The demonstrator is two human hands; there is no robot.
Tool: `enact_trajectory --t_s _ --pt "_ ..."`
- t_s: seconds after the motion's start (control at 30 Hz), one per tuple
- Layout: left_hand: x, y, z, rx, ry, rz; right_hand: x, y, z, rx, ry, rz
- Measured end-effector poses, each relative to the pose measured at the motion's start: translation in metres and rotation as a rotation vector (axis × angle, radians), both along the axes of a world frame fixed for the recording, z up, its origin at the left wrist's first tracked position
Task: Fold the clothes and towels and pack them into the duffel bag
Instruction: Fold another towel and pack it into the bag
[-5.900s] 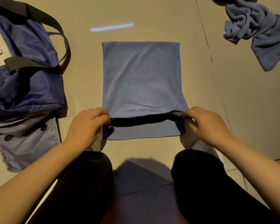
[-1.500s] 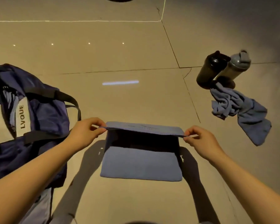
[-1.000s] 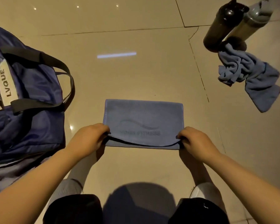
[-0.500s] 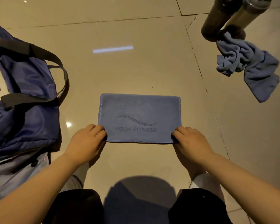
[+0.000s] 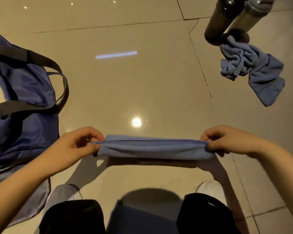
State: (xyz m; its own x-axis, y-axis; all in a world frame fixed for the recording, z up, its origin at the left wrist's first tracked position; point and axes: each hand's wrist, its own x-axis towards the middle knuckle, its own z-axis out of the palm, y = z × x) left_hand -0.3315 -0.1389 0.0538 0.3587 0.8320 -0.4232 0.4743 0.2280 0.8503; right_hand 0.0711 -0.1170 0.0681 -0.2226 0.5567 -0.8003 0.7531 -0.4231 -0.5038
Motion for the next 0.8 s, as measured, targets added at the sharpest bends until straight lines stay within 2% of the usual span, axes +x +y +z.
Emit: enact_trajectory --t_s 0.1,0.2,0.3,0.37,0.47,0.53,0.67,0.8 --pt "0.001 0.007 0.024 -0.132 -0.160 0.052 0.013 0.001 0.030 -0.037 0.069 -0.073" --pt "0.010 0.014 0.016 -0.217 -0.143 0.113 0.007 0.003 0.027 0.006 -0.054 -0.037" --pt "0.024 0.017 -0.029 -0.211 0.020 0.211 -0.009 0.010 -0.009 0.279 -0.344 -0.059" --pt "0.032 0.016 -0.060 -0.125 0.183 0.256 -0.024 0.005 -0.031 0.458 -0.483 -0.014" --pt "0.034 0.003 -0.089 0.064 0.476 0.109 -0.051 -0.011 -0.051 0.596 -0.433 0.091" --pt "0.038 -0.014 -0.096 0.116 0.519 0.020 -0.073 -0.025 -0.061 0.573 -0.367 0.197" --pt "0.052 -0.041 -0.100 0.121 0.446 0.181 -0.107 -0.056 -0.087 0.317 -0.421 0.488" --pt "0.063 -0.036 -0.095 0.052 0.372 0.221 -0.111 -0.060 -0.094 0.287 -0.447 0.478"
